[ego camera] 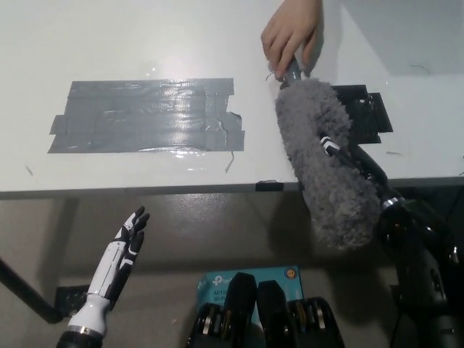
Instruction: A grey duster is kept infront of the robot in the middle of the table and the robot extends its right arm to grab the duster, picks it up and hands it to a person
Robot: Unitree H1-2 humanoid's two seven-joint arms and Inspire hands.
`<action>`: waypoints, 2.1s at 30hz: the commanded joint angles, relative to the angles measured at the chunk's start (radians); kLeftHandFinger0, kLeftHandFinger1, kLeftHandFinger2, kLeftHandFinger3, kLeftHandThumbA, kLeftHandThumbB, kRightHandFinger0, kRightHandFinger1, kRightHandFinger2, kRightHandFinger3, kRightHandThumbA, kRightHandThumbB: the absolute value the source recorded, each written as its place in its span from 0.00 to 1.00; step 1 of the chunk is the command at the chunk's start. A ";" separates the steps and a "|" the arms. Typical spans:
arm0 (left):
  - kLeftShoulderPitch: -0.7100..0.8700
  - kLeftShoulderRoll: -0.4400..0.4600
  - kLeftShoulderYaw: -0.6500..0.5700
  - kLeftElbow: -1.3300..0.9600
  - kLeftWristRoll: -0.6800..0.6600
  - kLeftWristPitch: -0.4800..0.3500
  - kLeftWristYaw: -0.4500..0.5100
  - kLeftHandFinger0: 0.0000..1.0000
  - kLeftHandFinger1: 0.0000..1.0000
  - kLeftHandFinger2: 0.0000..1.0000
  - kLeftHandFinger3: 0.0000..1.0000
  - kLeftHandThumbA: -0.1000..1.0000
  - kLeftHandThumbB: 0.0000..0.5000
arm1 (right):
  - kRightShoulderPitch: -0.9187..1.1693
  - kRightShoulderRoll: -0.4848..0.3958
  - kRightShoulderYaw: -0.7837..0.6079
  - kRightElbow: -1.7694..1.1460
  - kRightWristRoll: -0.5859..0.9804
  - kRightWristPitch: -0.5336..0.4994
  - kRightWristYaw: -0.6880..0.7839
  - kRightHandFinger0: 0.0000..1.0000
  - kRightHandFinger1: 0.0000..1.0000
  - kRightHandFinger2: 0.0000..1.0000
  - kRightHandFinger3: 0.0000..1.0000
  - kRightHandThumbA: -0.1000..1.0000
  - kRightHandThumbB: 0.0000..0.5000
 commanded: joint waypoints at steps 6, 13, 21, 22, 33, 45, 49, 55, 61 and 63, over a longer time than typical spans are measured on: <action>-0.030 0.013 0.014 -0.037 -0.006 -0.023 0.010 1.00 1.00 1.00 1.00 1.00 0.57 | -0.038 0.024 0.149 -0.486 0.721 0.058 -0.252 0.00 0.53 0.99 1.00 0.00 0.22; -0.031 0.013 0.013 -0.044 -0.004 -0.016 0.008 1.00 1.00 1.00 1.00 1.00 0.58 | -0.067 -0.006 0.149 -0.505 0.774 0.058 -0.288 0.00 0.55 1.00 1.00 0.00 0.21; -0.038 0.010 0.014 -0.036 -0.012 -0.022 0.006 1.00 1.00 1.00 1.00 1.00 0.58 | -0.063 -0.052 0.184 -0.515 0.761 0.058 -0.228 0.31 0.77 1.00 1.00 0.22 0.48; -0.037 0.010 0.013 -0.039 -0.012 -0.019 0.006 1.00 1.00 1.00 1.00 1.00 0.58 | -0.054 -0.066 0.197 -0.523 0.722 0.058 -0.137 0.71 1.00 1.00 1.00 0.43 0.55; -0.043 0.011 0.013 -0.026 -0.007 -0.027 0.009 1.00 1.00 1.00 1.00 1.00 0.59 | -0.001 -0.100 0.198 -0.558 0.673 0.058 0.021 1.00 1.00 1.00 1.00 0.93 1.00; -0.047 0.011 0.013 -0.021 -0.010 -0.026 0.005 1.00 1.00 1.00 1.00 1.00 0.57 | 0.148 -0.151 0.148 -0.666 0.601 0.031 0.102 1.00 1.00 1.00 1.00 1.00 1.00; -0.041 0.013 0.010 -0.022 0.006 -0.027 0.012 1.00 1.00 1.00 1.00 1.00 0.57 | 0.253 -0.162 0.178 -0.727 0.366 -0.062 0.041 1.00 1.00 1.00 1.00 1.00 0.92; -0.030 0.013 0.011 -0.015 0.001 -0.035 0.012 1.00 1.00 1.00 1.00 1.00 0.56 | 0.344 -0.160 0.213 -0.731 0.069 -0.184 -0.024 1.00 1.00 1.00 1.00 1.00 0.80; 0.003 0.003 0.002 -0.008 0.006 -0.040 0.019 1.00 1.00 1.00 1.00 1.00 0.57 | 0.408 -0.243 0.329 -0.533 -0.393 -0.371 -0.157 1.00 1.00 1.00 1.00 1.00 0.82; 0.009 0.002 0.004 -0.013 0.007 -0.039 0.018 1.00 1.00 1.00 1.00 1.00 0.57 | 0.404 -0.251 0.353 -0.463 -0.414 -0.384 -0.169 1.00 1.00 1.00 1.00 1.00 0.80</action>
